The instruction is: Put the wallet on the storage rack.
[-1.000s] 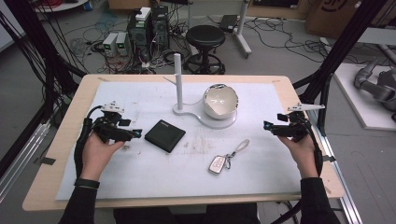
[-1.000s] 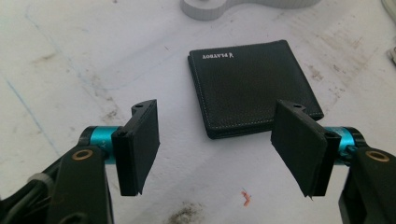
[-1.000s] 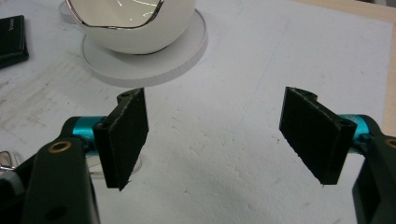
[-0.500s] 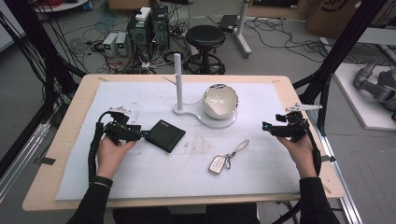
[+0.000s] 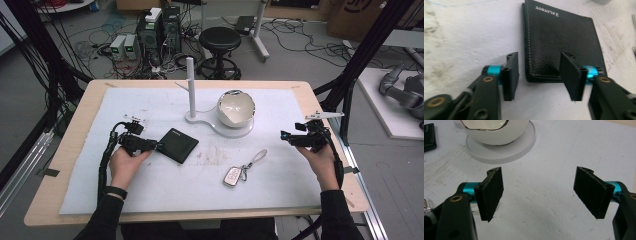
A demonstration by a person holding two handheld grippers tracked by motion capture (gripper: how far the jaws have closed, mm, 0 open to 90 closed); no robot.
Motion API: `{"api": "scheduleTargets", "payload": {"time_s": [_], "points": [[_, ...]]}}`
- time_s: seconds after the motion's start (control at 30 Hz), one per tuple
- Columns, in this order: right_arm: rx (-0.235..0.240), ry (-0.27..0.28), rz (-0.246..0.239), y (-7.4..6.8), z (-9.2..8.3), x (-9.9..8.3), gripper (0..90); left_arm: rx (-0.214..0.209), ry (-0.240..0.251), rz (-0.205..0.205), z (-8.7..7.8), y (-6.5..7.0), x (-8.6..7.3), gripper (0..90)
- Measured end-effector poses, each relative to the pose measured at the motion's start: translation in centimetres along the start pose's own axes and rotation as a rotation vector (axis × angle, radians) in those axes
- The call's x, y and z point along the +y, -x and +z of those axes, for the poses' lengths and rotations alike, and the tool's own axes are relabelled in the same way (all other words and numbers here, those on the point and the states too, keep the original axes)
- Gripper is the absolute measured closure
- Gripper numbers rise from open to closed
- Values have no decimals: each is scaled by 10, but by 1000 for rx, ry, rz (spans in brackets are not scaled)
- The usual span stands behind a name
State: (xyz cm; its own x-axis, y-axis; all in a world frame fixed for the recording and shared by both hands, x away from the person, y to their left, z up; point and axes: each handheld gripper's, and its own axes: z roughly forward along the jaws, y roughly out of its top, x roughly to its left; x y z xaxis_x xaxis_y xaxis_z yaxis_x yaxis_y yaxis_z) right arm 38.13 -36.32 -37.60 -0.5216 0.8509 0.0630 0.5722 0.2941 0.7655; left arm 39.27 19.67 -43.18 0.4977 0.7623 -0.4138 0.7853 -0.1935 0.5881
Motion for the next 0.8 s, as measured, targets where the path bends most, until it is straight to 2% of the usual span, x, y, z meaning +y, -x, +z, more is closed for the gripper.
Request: {"api": "scheduleTargets", "payload": {"time_s": [0.17, 0.27, 0.4, 0.43, 0.5, 0.63, 0.73, 0.77, 0.8], "points": [[0, -2, 0, 0, 1, 0, 246, 0, 4, -10, 3, 2, -1, 583], [0, -1, -1, -1, 2, 0, 247, -34, 11, -27, 4, 1, -3, 624], [1, 1, 1, -1, 1, 0, 247, -96, 46, -93, 4, -7, -9, 663], [2, 6, 1, -1, 1, 0, 247, -95, 46, -98, 4, -7, -9, 664], [4, 4, 1, 0, 0, 0, 247, -63, 41, -87, 5, -1, -8, 656], [4, 8, 5, 1, 0, 0, 247, -36, 32, -92, 6, 6, -6, 573], [5, 3, 3, 0, 1, 0, 247, 4, 22, -72, 6, 11, -5, 603], [4, 1, -2, 0, 2, 0, 248, 7, 21, -71, 6, 11, -5, 618], [4, 1, -4, 0, 2, 0, 248, -8, 20, -76, 7, 10, -6, 635]]}}
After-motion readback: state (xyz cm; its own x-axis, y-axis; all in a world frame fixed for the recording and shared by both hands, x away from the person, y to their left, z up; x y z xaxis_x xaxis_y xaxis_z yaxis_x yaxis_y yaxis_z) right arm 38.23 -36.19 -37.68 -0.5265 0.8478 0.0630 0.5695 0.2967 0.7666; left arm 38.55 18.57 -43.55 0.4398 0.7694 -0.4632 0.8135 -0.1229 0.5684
